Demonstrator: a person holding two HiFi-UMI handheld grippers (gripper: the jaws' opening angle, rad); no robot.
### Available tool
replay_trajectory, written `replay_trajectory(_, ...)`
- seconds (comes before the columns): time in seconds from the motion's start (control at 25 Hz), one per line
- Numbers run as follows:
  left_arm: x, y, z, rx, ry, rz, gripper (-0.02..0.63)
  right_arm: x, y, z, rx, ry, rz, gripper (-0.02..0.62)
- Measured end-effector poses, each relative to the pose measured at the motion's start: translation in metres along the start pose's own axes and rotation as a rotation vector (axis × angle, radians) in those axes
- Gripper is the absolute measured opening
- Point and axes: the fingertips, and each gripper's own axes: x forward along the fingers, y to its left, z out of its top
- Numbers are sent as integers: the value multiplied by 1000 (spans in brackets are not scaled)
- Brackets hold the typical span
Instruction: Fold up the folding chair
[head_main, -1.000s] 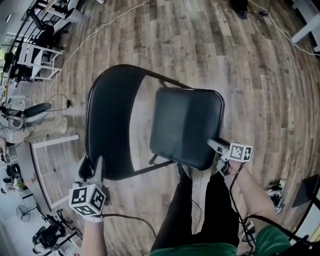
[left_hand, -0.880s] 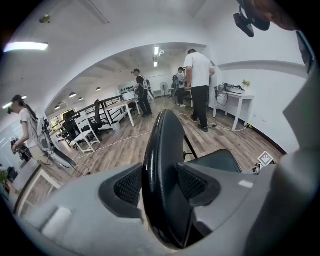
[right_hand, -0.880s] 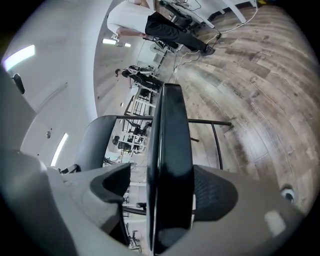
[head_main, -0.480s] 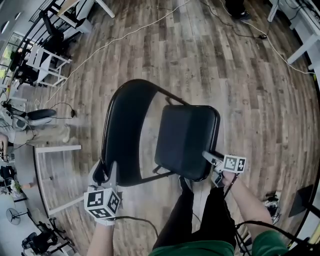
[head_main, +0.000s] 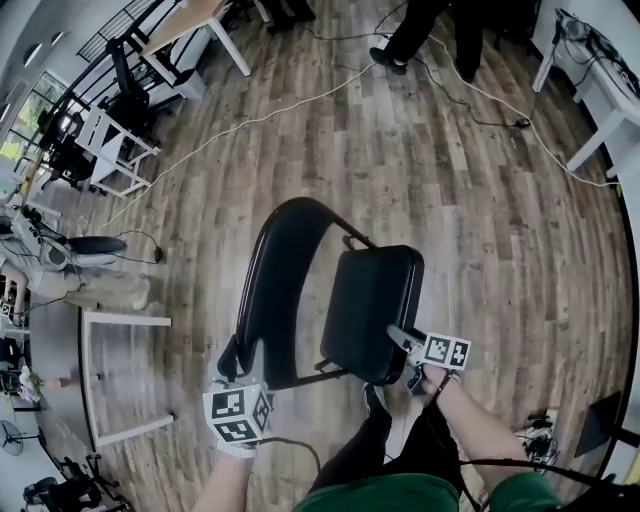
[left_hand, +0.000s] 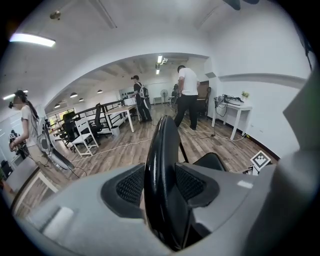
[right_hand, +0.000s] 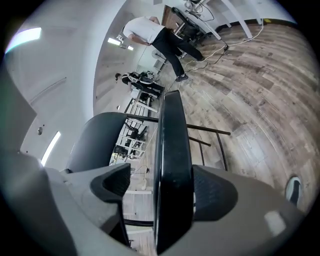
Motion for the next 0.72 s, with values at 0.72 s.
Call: replay_trajectory(0.72,-33,24,33,13,-103,40,187,81,165,-30,-6,-30,25,387)
